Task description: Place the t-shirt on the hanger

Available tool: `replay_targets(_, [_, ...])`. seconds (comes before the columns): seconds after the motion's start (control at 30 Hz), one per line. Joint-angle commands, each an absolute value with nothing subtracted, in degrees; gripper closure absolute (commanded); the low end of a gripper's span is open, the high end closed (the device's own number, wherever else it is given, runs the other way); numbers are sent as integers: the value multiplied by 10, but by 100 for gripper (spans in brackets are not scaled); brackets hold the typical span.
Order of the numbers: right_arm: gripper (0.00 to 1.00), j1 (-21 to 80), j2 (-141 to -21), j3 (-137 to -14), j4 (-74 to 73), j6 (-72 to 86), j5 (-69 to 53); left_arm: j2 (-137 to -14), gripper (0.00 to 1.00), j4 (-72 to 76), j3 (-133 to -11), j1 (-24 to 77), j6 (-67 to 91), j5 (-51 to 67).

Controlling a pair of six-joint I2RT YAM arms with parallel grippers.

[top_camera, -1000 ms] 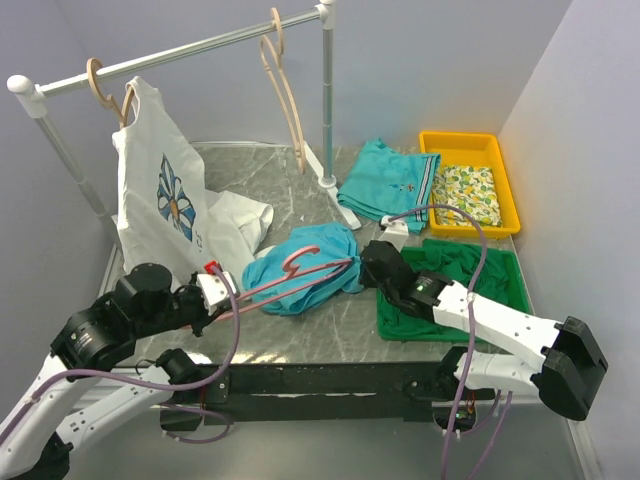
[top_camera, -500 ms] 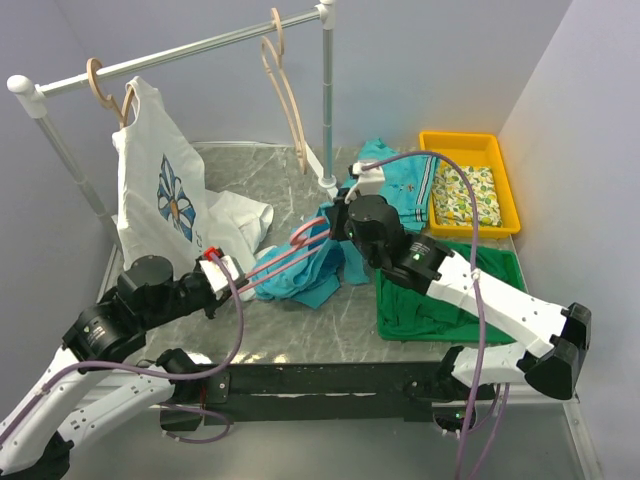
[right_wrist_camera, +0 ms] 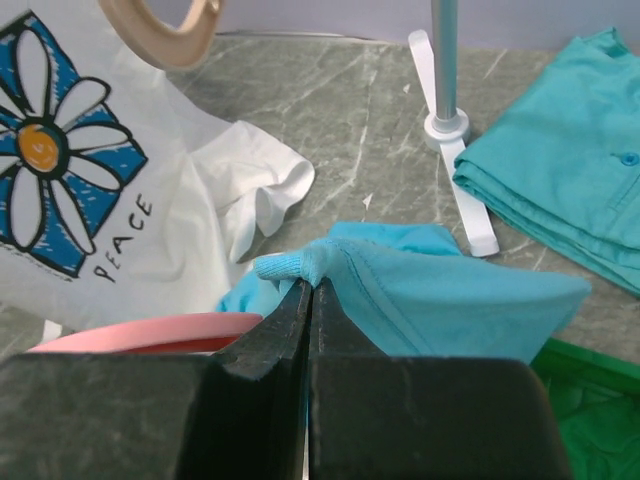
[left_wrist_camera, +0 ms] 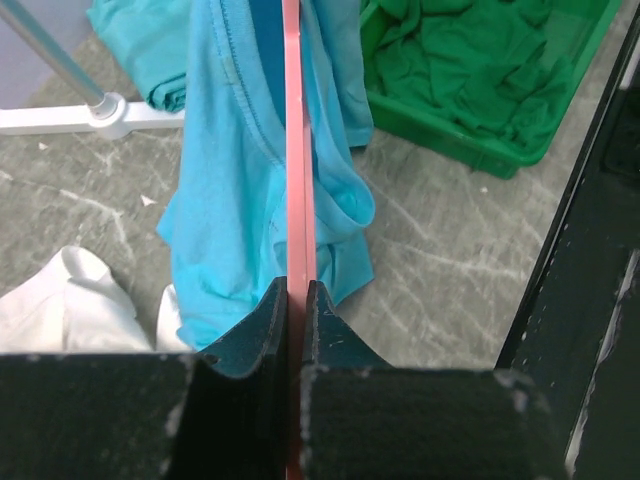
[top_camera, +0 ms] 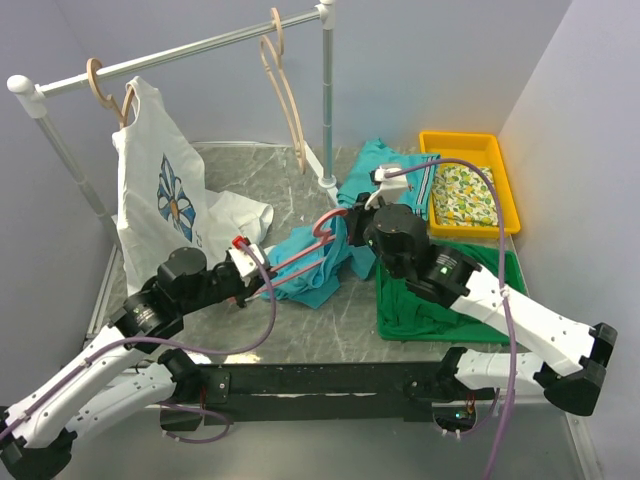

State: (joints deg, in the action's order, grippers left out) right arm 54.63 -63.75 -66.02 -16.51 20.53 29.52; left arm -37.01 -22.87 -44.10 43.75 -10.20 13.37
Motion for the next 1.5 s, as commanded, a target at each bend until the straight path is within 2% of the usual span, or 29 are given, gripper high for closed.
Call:
replay_targets(0.0, [100, 561, -613, -680, -150, 199, 284, -367, 99, -119, -436, 440, -72, 167])
replay_targets(0.13, [98, 579, -614, -691, -148, 195, 292, -379, 99, -82, -431, 440, -54, 184])
replay_targets(0.27, [94, 566, -628, -691, -189, 202, 359, -375, 99, -62, -415, 440, -40, 206])
replay_targets(0.4, [90, 497, -601, -657, -186, 227, 287, -365, 99, -49, -404, 442, -40, 239])
replay_targets(0.6, [80, 495, -591, -651, -188, 236, 273, -383, 99, -30, -407, 443, -27, 258])
replay_targets(0.7, [70, 495, -580, -638, -197, 249, 283, -402, 99, -4, -403, 447, -4, 250])
replay_targets(0.83, [46, 494, -541, -566, -193, 268, 302, -419, 99, 14, -395, 457, 20, 235])
replay_targets(0.9, [41, 494, -514, -531, -191, 281, 302, -421, 98, 22, -389, 459, 25, 235])
replay_targets(0.93, [35, 494, -505, -520, -190, 286, 302, -424, 98, 25, -385, 459, 28, 235])
replay_targets(1.03, [28, 493, -469, -486, -188, 305, 302, -428, 95, 44, -378, 462, 40, 232])
replay_targets(1.1, [27, 493, -441, -469, -194, 322, 309, -432, 95, 50, -375, 466, 46, 227])
replay_targets(1.3, [14, 492, -382, -426, -201, 348, 311, -442, 98, 52, -373, 475, 40, 219])
replay_targets(1.47, [12, 490, -371, -432, -224, 366, 324, -448, 99, 49, -374, 476, 36, 215])
